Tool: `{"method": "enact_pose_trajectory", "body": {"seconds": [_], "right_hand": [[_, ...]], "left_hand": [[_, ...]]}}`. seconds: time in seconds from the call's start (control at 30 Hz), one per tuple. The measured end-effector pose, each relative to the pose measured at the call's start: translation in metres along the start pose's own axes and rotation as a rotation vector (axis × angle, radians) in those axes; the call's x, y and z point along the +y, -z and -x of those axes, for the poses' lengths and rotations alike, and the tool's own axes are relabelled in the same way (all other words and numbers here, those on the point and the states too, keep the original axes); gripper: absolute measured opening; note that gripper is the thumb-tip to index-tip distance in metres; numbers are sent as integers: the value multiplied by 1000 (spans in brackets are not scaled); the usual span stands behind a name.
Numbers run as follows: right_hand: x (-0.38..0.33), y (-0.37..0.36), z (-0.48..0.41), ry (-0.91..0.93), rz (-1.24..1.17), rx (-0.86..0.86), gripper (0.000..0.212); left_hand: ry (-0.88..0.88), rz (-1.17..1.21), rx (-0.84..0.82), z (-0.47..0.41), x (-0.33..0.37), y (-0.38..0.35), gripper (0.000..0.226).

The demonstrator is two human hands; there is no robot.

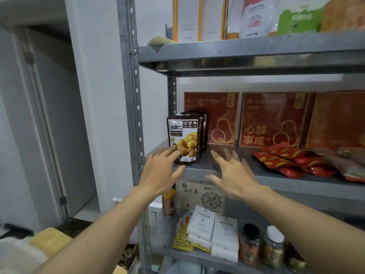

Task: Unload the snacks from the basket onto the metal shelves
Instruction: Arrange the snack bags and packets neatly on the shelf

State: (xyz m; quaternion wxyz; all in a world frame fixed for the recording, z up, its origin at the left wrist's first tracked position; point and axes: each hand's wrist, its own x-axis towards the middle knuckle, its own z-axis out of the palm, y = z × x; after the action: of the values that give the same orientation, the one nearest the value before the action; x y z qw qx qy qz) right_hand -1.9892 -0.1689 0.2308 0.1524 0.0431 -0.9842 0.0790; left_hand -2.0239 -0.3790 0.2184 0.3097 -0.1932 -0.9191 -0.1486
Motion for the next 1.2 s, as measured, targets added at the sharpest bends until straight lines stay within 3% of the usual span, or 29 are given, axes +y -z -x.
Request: {"method": "enact_pose_trajectory", "body": {"seconds": [0.33,0.5,0.63,0.8,0.93,1.07,1.2], "right_hand": [[78,36,44,6,20,48,79],[118,61,35,-54,-103,249,64],[145,73,15,-209,-186,480,52],[192,73,-23,-551,-260,313,64],[211,74,-37,-649,-389,214,66],[220,80,-45,-733,-640,208,65],[222,74,-45,-744,-821,264,91]], "left_hand": [[-100,-72,-182,-18,110,-22,61],[-105,167,-203,-65,147,-44,63],[-74,358,-401,-107,172,-75,73],[-127,581,-529,-142,199,-115,77],[-97,748,-644,-156,216,-131,58],[85,967,-558,-164,223,-135,38],[307,1161,-397,-168,229,-144,47]]}}
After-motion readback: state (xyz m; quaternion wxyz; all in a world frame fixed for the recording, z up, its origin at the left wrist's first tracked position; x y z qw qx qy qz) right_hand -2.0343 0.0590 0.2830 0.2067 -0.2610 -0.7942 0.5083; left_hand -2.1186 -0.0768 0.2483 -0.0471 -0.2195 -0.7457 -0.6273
